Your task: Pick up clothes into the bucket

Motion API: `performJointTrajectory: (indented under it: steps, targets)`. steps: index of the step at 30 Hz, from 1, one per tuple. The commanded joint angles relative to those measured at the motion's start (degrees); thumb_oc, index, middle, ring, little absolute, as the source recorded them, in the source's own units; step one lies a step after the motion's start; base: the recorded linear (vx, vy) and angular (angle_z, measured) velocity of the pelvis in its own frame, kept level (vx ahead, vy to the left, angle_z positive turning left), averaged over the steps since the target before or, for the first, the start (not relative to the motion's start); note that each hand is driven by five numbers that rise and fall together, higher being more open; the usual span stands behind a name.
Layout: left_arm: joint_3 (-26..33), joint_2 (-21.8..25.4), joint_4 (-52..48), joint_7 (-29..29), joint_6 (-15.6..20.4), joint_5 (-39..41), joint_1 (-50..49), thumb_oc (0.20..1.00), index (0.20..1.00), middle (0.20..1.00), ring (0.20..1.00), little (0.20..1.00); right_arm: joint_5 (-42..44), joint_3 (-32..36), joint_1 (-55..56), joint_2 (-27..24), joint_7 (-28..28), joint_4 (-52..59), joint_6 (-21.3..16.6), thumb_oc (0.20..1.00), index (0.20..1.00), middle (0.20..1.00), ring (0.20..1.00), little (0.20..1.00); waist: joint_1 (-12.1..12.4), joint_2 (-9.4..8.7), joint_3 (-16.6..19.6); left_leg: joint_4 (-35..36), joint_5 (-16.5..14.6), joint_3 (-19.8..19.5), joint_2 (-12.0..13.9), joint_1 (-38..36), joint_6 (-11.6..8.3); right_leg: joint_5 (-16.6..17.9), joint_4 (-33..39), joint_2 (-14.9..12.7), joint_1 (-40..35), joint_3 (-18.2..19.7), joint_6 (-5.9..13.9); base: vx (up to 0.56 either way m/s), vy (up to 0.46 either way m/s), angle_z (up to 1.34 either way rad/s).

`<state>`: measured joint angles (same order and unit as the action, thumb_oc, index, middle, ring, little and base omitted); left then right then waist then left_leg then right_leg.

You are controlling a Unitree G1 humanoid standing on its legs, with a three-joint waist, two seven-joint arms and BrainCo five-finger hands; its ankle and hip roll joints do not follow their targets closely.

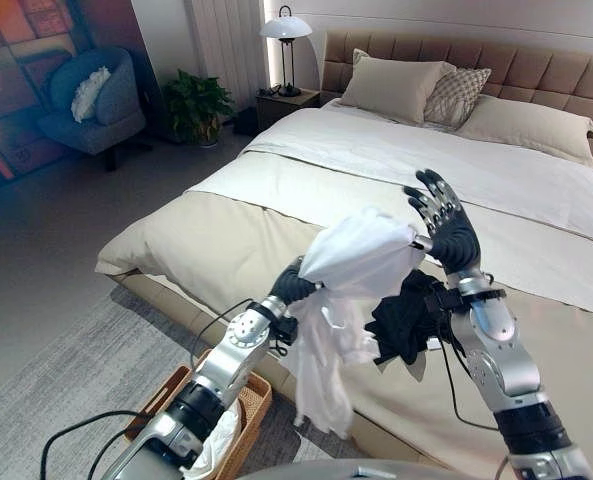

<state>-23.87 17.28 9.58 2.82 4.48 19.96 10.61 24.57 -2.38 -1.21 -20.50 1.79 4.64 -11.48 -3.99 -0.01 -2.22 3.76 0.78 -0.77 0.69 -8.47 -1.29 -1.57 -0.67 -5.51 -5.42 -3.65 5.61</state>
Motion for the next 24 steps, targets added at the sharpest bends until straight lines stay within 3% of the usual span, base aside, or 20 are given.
performJointTrajectory:
  steps: [1, 5, 10, 17, 24]
  targets:
    - [7.87, 5.34, -4.93, -2.23, 6.51, -4.86, 0.07, 0.200, 0.200, 0.200, 0.200, 0.200, 4.07, 6.54, 1.60, 1.38, 1.64, -1.78, -3.12, 1.000, 1.000, 1.000, 1.000, 1.000, -0.59, -2.69, 1.18, -4.95, -5.53, -0.75, -2.21, 2.31, 0.88, 0.14, -3.51, -2.58, 2.04, -1.27, 3.08, 0.04, 0.017, -0.03]
    - [18.16, 9.25, -9.38, -5.26, 8.78, -10.72, -3.02, 0.200, 0.200, 0.200, 0.200, 0.200, 1.92, 10.85, 6.57, 2.96, 2.64, -14.78, -1.85, 1.000, 1.000, 1.000, 1.000, 1.000, -0.70, -2.90, 0.94, -4.63, -5.55, -0.63, -2.15, 2.14, 0.73, 0.13, -3.61, -2.52, 2.20, -1.12, 3.11, 0.00, 0.009, -0.03]
    - [28.11, 11.83, -12.17, -8.23, 10.03, -10.20, -4.79, 0.200, 0.200, 0.200, 0.200, 0.200, -1.86, 10.69, 8.73, 5.85, 3.89, -34.69, 0.24, 1.000, 1.000, 1.000, 1.000, 1.000, -0.73, -3.05, 0.14, -4.60, -5.77, -0.21, -2.13, 2.00, 0.48, 0.48, -3.57, -2.44, 2.48, -0.58, 3.15, 0.00, 0.000, 0.00]
    - [36.41, 15.63, -15.74, -11.74, 12.11, -10.03, -5.67, 0.200, 0.200, 0.200, 0.200, 0.200, -12.64, 4.15, 10.67, 6.09, 1.59, -51.74, 2.31, 1.000, 1.000, 1.000, 1.000, 1.000, -0.10, -3.17, -2.73, -5.38, -5.59, -0.27, -2.30, 3.51, 0.28, 0.75, -4.37, -2.45, 4.20, -0.41, 3.26, -0.04, 0.017, -0.02]
    - [42.06, 19.25, -14.95, -14.75, 13.21, -9.13, -8.85, 0.200, 0.200, 0.200, 0.200, 0.200, -18.28, 0.98, 10.95, 4.26, 0.81, -60.64, 3.40, 1.000, 1.000, 1.000, 1.000, 1.000, 0.85, -3.35, -9.15, -9.91, -5.19, -1.61, -3.51, 10.32, 0.37, 1.34, -7.51, -2.92, 9.67, -0.73, 2.93, -0.14, 0.030, 0.01]
